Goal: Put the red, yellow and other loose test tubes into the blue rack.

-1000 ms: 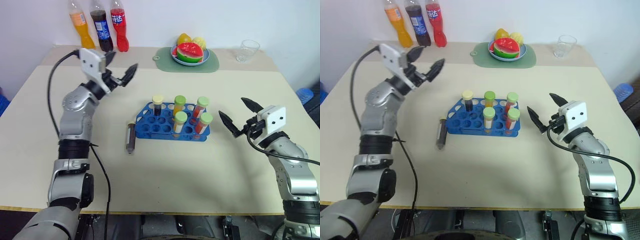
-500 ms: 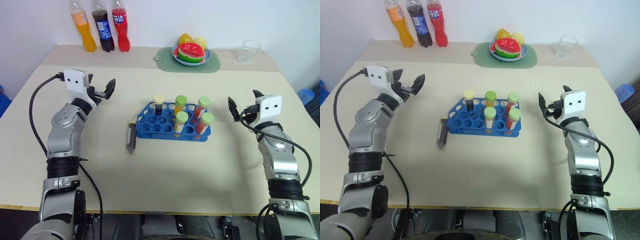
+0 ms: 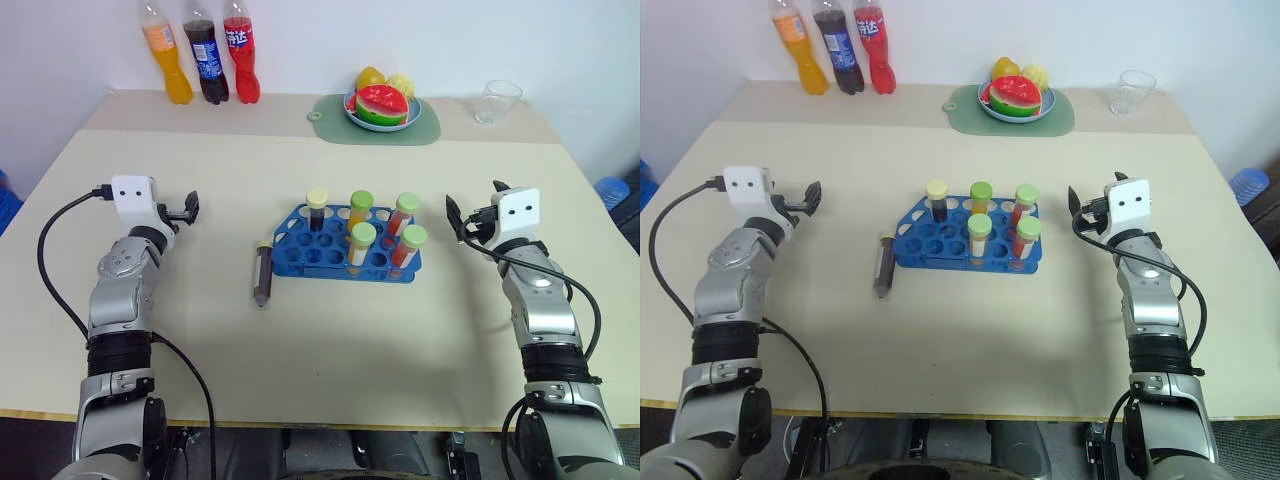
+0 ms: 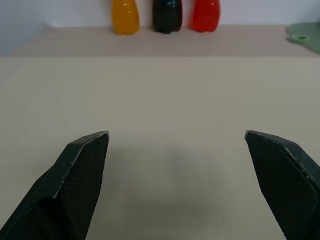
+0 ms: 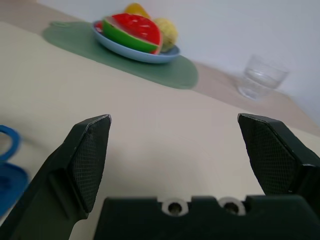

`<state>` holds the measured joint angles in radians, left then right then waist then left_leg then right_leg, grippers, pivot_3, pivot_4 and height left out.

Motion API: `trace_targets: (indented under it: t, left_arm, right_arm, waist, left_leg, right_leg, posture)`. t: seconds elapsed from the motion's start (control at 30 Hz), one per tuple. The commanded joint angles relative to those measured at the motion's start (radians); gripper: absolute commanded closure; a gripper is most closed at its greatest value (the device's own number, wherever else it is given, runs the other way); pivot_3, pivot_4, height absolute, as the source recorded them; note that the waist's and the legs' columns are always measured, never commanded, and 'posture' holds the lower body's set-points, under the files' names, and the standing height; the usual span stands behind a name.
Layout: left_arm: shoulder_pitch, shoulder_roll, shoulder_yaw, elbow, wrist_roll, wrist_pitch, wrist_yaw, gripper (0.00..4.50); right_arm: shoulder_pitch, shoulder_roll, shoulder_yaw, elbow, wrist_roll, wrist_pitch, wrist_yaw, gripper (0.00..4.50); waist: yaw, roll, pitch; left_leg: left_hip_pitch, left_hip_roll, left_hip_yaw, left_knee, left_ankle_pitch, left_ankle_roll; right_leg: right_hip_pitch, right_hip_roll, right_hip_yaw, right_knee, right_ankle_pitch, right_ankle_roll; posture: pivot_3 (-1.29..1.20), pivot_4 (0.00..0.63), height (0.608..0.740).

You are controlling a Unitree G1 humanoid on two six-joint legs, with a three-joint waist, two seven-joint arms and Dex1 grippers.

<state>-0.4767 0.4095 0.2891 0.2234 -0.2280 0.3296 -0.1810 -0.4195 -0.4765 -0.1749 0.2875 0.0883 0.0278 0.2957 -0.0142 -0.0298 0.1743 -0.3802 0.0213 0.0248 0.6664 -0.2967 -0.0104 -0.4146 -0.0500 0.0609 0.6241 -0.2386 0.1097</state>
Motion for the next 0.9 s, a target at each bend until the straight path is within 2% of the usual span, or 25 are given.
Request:
trace_targets:
  t: [0.03,0.2,0.33,0.47,0.63,0.77,0.9]
  left_arm:
    - [0.021,-0.014,0.016,-0.043,-0.015,-0.019,0.000,0.01]
    - [0.055,-0.036,0.019,-0.068,-0.056,-0.041,-0.048,0.01]
    - [0.087,-0.037,-0.012,-0.081,-0.084,-0.120,-0.171,0.01]
    - [0.088,-0.052,-0.029,-0.103,-0.170,-0.058,-0.289,0.01]
    - [0.136,-0.016,-0.099,-0.185,-0.243,0.019,-0.471,0.01]
    - [0.185,0.058,-0.137,-0.267,-0.298,0.153,-0.569,0.01]
    - [0.142,0.098,-0.090,-0.434,-0.393,0.435,-0.408,0.01]
  right_arm:
    - [0.007,-0.035,-0.050,-0.019,0.034,-0.016,0.028,0.00]
    - [0.066,-0.056,-0.078,-0.060,0.054,-0.008,0.059,0.00]
    - [0.134,-0.083,-0.106,-0.135,0.070,-0.001,0.071,0.00]
    - [0.220,-0.124,-0.117,-0.181,0.082,-0.020,0.140,0.00]
    - [0.308,-0.140,-0.139,-0.274,0.149,0.036,0.219,0.00]
    - [0.369,-0.147,-0.142,-0.326,0.177,0.059,0.268,0.00]
    - [0.411,-0.181,-0.166,-0.347,0.211,0.068,0.334,0.00]
  waist:
    - [0.000,0.000,0.000]
    - [-0.002,0.000,0.000]
    - [-0.002,0.000,0.000]
    - [0.000,0.000,0.000]
    - [-0.005,0.000,0.000]
    - [-0.008,0.000,0.000]
    - [-0.001,0.001,0.000]
  left_leg:
    - [0.000,0.000,0.000,0.000,0.000,0.000]
    - [0.000,0.000,0.000,0.000,0.000,0.000]
    - [0.000,0.000,0.000,0.000,0.000,0.000]
    - [0.000,0.000,0.001,0.000,0.000,0.000]
    - [0.001,-0.001,0.001,0.000,0.000,0.000]
    - [0.003,0.001,0.001,-0.001,0.000,0.000]
    - [0.004,0.002,0.000,-0.001,0.000,0.000]
  right_leg:
    - [0.000,0.000,0.000,0.000,0.000,0.000]
    - [0.000,0.000,0.000,0.000,0.000,0.000]
    - [0.000,-0.001,0.000,0.000,0.000,0.000]
    - [0.001,0.000,0.000,0.000,0.000,0.000]
    - [0.001,0.000,0.000,-0.001,0.000,0.000]
    - [0.001,0.002,0.002,0.000,0.000,0.000]
    - [0.002,0.003,0.002,0.001,-0.001,-0.001]
  posture:
    - [0.00,0.150,0.740]
    - [0.00,0.150,0.740]
    - [0.00,0.150,0.740]
    - [0.00,0.150,0.740]
    - [0.00,0.150,0.740]
    - [0.00,0.150,0.740]
    - [0.00,0.150,0.740]
